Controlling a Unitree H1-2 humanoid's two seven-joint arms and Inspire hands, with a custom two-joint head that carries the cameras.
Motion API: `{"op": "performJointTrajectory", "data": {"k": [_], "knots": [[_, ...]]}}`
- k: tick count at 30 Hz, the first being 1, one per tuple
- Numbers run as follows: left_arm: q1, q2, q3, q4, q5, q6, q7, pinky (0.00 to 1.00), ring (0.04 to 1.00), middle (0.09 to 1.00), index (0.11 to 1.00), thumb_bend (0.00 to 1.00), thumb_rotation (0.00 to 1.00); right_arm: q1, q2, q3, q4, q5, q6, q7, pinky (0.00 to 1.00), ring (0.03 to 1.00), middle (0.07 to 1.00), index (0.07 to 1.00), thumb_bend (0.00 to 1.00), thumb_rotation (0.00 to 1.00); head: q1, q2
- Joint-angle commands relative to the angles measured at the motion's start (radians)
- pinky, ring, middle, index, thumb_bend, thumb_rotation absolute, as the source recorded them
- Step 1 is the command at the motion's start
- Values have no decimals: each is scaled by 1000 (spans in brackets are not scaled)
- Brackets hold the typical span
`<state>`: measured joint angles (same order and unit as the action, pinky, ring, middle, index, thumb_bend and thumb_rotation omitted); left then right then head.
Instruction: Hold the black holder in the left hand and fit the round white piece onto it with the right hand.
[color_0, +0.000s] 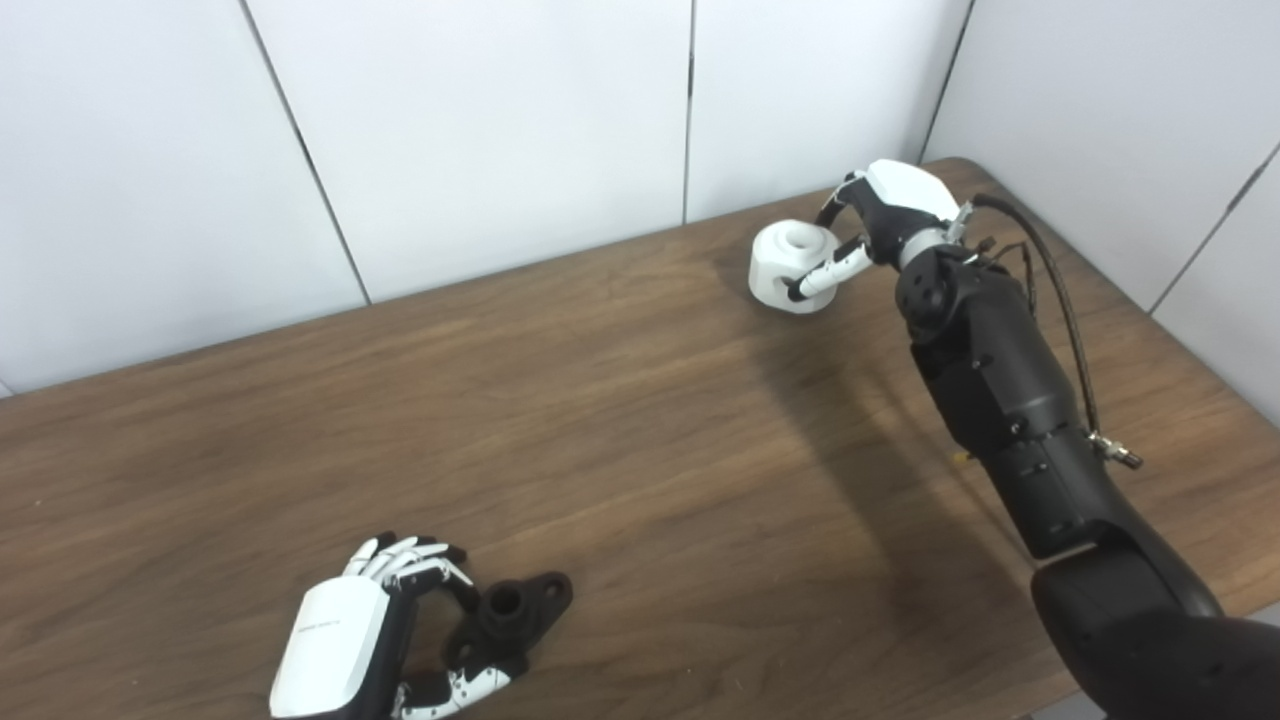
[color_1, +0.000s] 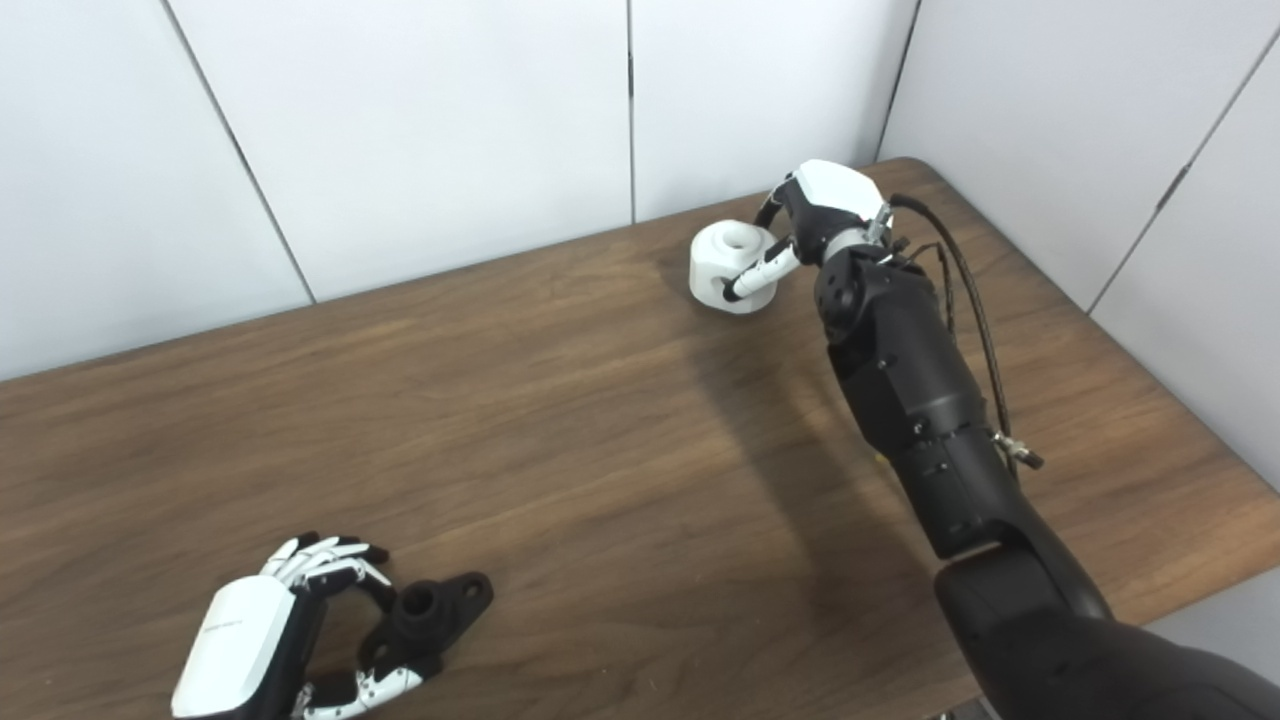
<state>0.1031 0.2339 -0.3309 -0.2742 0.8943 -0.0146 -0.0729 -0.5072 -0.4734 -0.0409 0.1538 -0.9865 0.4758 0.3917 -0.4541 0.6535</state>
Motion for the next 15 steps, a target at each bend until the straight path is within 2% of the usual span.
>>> {"op": "performJointTrajectory", "data": {"k": [1,15], "knots": [[0,8,8,-8,11,10,-10,914,816,743,485,520,44,-40,-28,-6,-19,-5,-6,-24,1000,1000,949,662,899,319,-1,1],[-1,9,8,-6,10,7,-8,914,813,742,485,520,44,-34,-32,1,-16,-5,-6,-26,1000,1000,947,669,889,315,0,1]]}}
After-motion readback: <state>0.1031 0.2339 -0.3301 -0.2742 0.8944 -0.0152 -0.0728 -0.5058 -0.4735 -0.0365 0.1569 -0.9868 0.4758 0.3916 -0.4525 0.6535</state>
